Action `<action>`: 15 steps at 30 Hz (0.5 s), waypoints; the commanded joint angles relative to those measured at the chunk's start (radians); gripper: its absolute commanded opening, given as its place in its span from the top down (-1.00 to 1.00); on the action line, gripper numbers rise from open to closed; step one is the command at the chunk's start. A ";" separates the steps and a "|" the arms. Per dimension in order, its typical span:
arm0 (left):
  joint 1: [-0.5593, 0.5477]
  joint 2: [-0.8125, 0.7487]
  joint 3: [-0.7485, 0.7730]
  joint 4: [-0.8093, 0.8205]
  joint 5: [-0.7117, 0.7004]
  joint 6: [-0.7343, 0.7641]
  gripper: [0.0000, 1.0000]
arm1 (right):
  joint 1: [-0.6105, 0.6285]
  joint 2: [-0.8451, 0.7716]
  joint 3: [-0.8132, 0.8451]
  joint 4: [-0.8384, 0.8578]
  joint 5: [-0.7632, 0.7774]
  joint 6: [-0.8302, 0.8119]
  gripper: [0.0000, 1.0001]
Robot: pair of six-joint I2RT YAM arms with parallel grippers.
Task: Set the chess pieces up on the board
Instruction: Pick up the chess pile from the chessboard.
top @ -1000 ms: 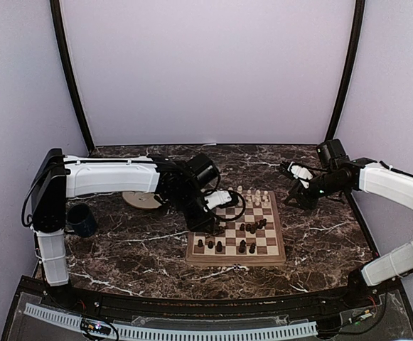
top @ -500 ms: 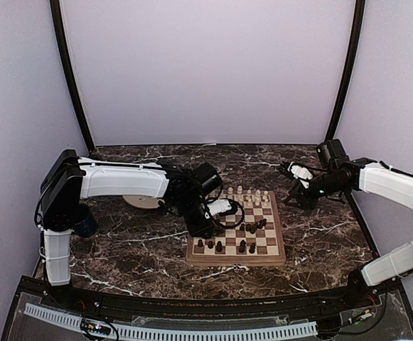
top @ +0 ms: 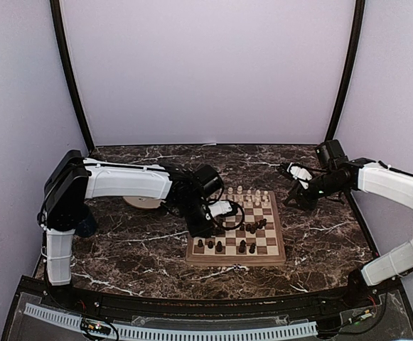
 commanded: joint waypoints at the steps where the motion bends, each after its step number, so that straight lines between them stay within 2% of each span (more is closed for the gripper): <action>1: -0.001 0.011 0.002 0.008 0.018 0.041 0.68 | 0.002 0.014 0.001 0.015 -0.014 0.002 0.15; 8: 0.016 -0.035 -0.028 0.058 0.036 0.080 0.89 | 0.002 0.049 0.070 -0.019 -0.062 0.025 0.15; 15: 0.054 -0.158 -0.157 0.247 0.137 0.055 0.96 | 0.006 0.160 0.286 -0.181 -0.275 0.085 0.20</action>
